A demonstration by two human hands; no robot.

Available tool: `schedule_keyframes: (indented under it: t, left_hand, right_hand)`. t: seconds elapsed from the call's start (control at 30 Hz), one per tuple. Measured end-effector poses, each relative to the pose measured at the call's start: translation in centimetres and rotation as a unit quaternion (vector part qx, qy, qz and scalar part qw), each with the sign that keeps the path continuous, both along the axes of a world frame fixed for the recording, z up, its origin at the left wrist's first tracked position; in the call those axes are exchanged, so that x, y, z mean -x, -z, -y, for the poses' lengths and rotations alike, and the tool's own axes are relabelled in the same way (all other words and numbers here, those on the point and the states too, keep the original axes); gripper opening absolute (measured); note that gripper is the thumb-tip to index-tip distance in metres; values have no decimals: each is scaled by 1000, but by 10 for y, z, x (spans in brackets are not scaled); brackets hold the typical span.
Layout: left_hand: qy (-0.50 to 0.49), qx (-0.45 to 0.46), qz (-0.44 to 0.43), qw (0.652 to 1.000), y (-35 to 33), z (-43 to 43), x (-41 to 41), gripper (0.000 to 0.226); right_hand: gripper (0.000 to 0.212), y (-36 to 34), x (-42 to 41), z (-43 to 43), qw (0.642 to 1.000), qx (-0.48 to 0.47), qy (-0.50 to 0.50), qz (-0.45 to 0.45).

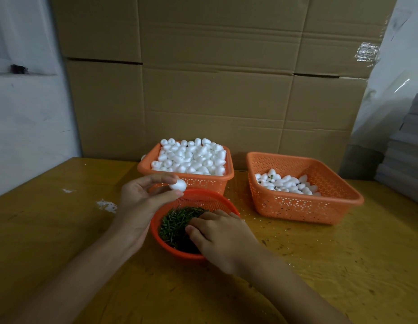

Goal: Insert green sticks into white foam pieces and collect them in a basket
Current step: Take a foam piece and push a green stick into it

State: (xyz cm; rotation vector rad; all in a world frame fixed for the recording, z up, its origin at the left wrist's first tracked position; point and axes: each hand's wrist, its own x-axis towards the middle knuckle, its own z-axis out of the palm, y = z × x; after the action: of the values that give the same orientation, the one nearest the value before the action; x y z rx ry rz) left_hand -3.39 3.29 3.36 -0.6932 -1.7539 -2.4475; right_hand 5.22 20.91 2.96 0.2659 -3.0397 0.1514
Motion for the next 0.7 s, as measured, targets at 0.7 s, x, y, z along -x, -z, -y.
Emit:
schedule_keyframes:
  t: [0.7]
  left_hand:
    - [11, 22, -34, 999, 0, 0, -2, 32]
  right_hand:
    - [47, 1, 0, 0, 1000, 2, -2, -6]
